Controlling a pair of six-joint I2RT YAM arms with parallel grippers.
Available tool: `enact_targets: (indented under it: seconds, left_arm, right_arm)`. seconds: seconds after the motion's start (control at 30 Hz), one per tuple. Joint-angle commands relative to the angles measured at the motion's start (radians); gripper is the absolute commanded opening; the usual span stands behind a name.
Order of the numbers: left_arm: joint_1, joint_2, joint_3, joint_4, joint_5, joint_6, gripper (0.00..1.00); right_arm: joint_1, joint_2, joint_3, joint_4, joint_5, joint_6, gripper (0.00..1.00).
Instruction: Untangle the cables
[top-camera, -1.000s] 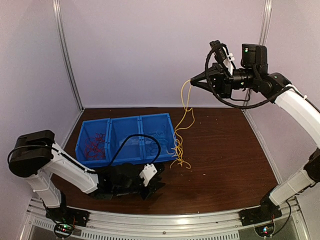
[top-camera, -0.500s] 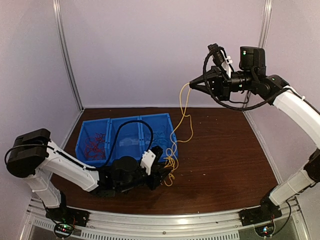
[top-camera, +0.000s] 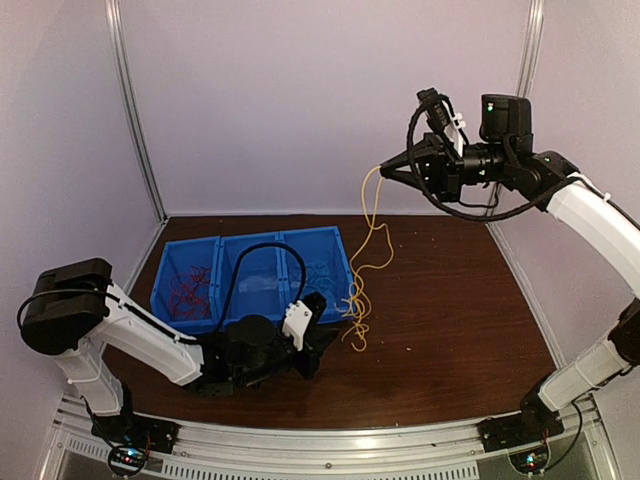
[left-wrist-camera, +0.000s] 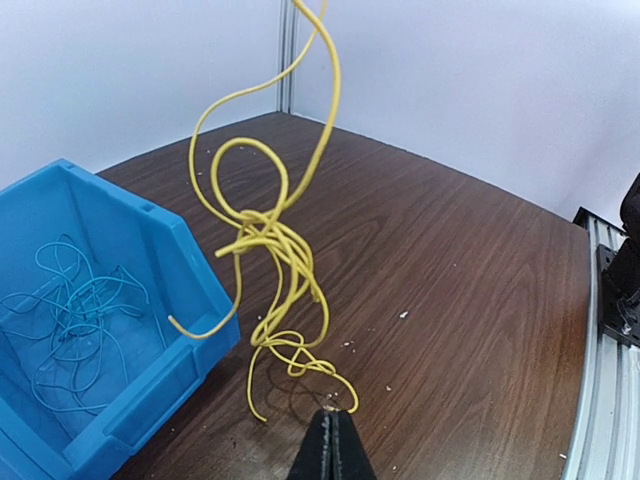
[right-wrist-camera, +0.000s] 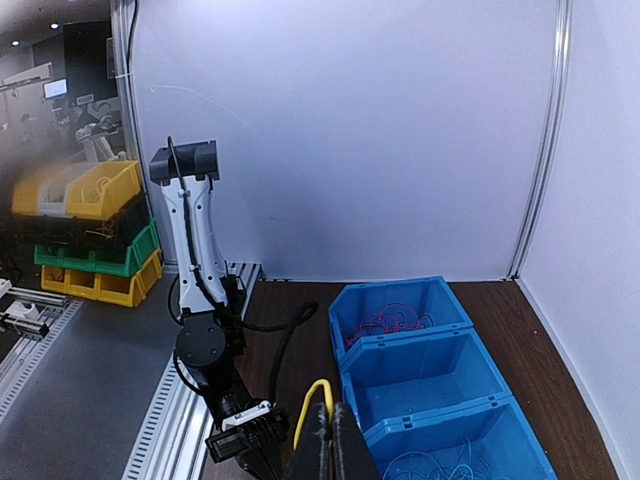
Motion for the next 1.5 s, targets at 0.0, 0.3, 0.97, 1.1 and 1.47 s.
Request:
enact_targets:
  seconds: [0.0,0.3,0.97,1.1,1.47]
  left_arm:
    - [-0.005,-0.007,-0.016,0.065,-0.010,0.035,0.00]
    - [-0.005,-0.002,0.051,-0.026,-0.119,0.060,0.36]
    - [-0.005,0.078,0.073,-0.028,-0.033,0.085,0.00]
    - [-0.005,0.033,0.003,-0.058,-0.041,0.053,0.00]
    - [-0.005,-0.079,-0.125,-0.137,-0.089,-0.003,0.00]
  right_arm:
    - [-0.011,-0.022,0.021,0.028,0.001,0.014,0.00]
    - [-0.011,-0.013,0.015,0.048,-0.009,0.036,0.00]
    - [-0.131,-0.018,0.121,0.070,-0.043,0.077,0.00]
    - [-0.275,-0.027,0.174,0.309,-0.106,0.279,0.00]
    - [-0.358,-0.013,0.213,0.517,-0.122,0.481,0.00]
